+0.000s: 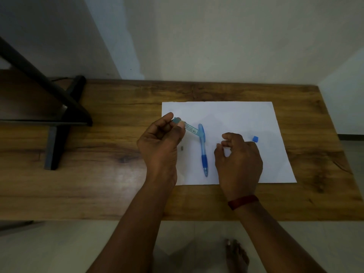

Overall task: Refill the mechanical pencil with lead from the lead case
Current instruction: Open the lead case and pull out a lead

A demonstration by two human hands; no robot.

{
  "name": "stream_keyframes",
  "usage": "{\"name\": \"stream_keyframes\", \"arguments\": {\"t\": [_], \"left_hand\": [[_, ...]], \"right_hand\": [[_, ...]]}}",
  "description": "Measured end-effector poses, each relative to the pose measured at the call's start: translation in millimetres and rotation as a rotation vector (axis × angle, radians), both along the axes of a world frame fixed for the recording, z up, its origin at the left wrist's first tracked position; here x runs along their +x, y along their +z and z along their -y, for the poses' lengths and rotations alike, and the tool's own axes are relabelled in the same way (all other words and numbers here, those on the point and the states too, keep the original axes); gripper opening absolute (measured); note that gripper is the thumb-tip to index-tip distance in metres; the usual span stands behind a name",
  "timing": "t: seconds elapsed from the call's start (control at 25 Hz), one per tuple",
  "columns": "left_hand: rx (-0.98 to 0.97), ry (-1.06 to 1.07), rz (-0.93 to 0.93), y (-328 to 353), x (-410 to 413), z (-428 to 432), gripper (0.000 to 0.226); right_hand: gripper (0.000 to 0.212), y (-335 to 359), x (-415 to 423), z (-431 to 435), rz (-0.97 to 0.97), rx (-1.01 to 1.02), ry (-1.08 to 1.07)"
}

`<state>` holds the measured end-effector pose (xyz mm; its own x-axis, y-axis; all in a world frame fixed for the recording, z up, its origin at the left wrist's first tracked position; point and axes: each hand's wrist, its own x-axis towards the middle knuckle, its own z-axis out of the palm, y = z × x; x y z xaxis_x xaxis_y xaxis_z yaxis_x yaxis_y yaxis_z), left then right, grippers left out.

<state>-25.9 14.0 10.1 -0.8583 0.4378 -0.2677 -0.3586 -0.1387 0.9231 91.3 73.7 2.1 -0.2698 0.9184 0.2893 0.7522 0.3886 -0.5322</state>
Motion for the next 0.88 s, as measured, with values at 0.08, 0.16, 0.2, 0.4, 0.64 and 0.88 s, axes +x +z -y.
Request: {"name": "stream_keyframes", "arguments": {"t": [0.08,0.16,0.2,0.4,0.64,0.88], "left_hand": [[-0.003,-0.003,-0.007,-0.5,0.8,-0.6,0.026],[-0.005,-0.011,-0.012,-0.5,1.8,-0.9,0.026],[-0.006,-0.017,-0.013,-0.5,2.2,-1.1,0.026],[-0.024,-0.057,-0.031,-0.7,6.1,-4.4,0.03],[-0.037,-0.124,-0.067,-0.6,19.0,-10.3,0.026],[-0.087,-0.19,-0.099,2.4,32.4,-16.5,0.01]], "right_hand": [[0.03,-1.5,1.0,-1.2,-0.017,-0.028,0.008],[0.031,-2.9,1.9,-1.6,-0.029,-0.054,0.025],[0.031,-3.2,2.4,-1.8,-0.037,-0.064,0.033],[0.024,4.7,16.3,-19.8,-0.098,0.009,-0.013],[0.022,-1.4,57.1,-60.7,0.063,-0.038,-0.095],[0.029,-11.3,67.6,-66.3,0.194,-0.068,-0.057]]}}
